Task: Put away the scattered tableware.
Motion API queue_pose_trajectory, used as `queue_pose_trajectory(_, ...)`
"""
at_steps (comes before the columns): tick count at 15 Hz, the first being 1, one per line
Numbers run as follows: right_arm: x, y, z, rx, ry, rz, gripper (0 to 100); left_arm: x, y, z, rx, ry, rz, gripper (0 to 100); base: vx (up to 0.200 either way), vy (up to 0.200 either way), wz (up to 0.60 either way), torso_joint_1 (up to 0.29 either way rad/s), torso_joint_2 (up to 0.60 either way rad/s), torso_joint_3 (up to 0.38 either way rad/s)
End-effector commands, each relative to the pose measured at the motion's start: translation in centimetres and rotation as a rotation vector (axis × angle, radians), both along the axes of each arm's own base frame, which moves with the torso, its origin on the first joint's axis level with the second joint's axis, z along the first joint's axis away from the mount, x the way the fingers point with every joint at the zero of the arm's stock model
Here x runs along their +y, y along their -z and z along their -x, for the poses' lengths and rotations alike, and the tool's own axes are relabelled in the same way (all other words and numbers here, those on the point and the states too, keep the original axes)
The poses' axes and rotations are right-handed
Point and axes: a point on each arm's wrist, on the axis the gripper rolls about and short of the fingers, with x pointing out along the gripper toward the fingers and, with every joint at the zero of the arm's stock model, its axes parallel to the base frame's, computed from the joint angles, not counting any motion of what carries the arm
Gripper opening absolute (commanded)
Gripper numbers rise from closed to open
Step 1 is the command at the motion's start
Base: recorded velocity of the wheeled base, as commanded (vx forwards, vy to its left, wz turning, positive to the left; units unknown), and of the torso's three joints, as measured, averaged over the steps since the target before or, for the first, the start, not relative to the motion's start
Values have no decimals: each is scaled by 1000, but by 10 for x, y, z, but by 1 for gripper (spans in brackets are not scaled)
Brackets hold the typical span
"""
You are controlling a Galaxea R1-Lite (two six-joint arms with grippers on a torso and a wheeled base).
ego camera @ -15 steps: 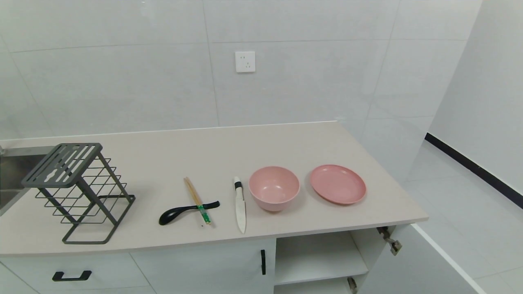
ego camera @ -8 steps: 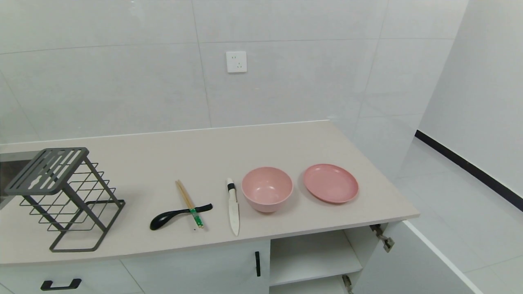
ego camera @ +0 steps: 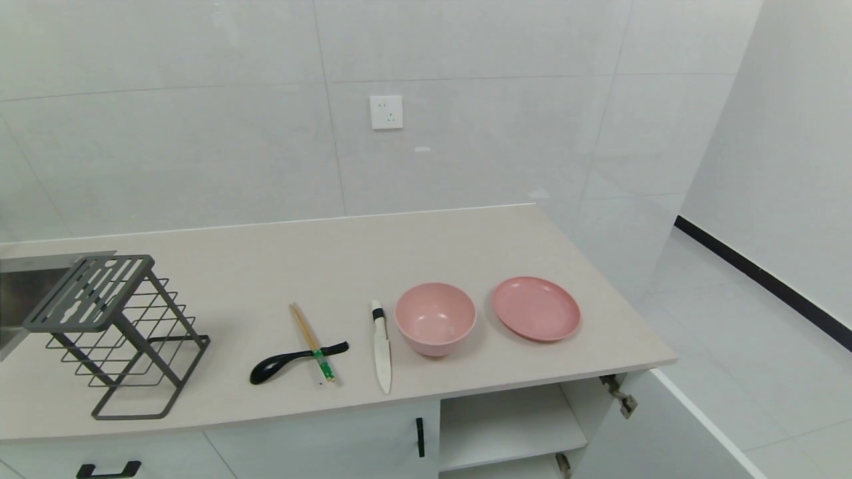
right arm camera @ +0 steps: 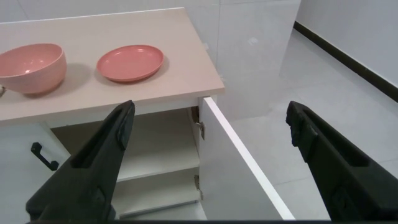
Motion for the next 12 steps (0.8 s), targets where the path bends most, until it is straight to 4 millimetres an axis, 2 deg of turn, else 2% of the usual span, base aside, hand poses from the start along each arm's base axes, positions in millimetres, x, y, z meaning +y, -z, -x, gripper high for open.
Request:
queue_pose_trajectory(1, 0, 0, 0, 2, -1, 1, 100, 0, 0, 0, 2, -1, 0, 100, 0, 0, 0, 0, 0, 0)
queue_pose_trajectory(4, 0, 0, 0, 2, -1, 1, 100, 0, 0, 0, 2, -1, 0, 100, 0, 0, 0, 0, 0, 0)
queue_pose_trajectory(7, 0, 0, 0, 2, -1, 0, 100, 0, 0, 0, 1, 1, -2, 100, 200, 0, 0, 1, -9, -2)
queue_pose_trajectory(12, 0, 0, 0, 2, -1, 1, 100, 0, 0, 0, -1, -1, -11, 100, 0, 0, 0, 0, 0, 0)
